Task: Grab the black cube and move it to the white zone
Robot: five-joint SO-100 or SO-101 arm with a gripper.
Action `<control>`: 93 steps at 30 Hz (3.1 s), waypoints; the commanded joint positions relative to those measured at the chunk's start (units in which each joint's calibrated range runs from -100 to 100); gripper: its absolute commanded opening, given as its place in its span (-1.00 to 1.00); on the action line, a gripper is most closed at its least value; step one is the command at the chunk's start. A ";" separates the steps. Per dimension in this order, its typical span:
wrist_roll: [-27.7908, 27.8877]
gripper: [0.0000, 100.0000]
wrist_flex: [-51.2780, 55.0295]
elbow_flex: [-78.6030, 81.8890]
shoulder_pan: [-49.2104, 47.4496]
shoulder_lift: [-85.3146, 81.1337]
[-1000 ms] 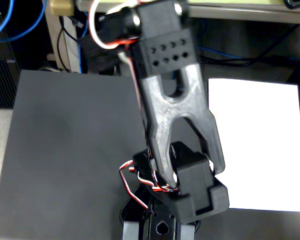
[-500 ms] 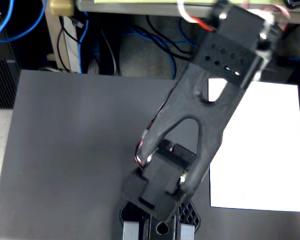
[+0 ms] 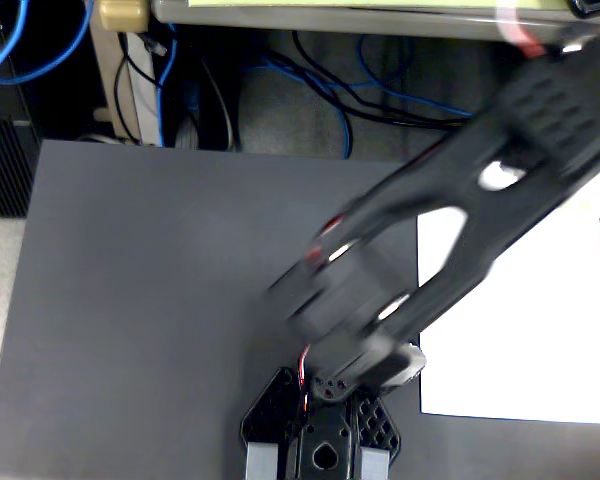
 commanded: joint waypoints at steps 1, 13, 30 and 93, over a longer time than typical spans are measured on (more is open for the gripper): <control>0.52 -0.97 -5.43 -4.64 3.10 14.54; 6.34 -0.96 -5.51 -8.72 6.41 42.59; 6.44 -0.38 1.86 -9.36 1.56 42.93; -16.08 -0.97 5.81 16.21 -49.51 -70.64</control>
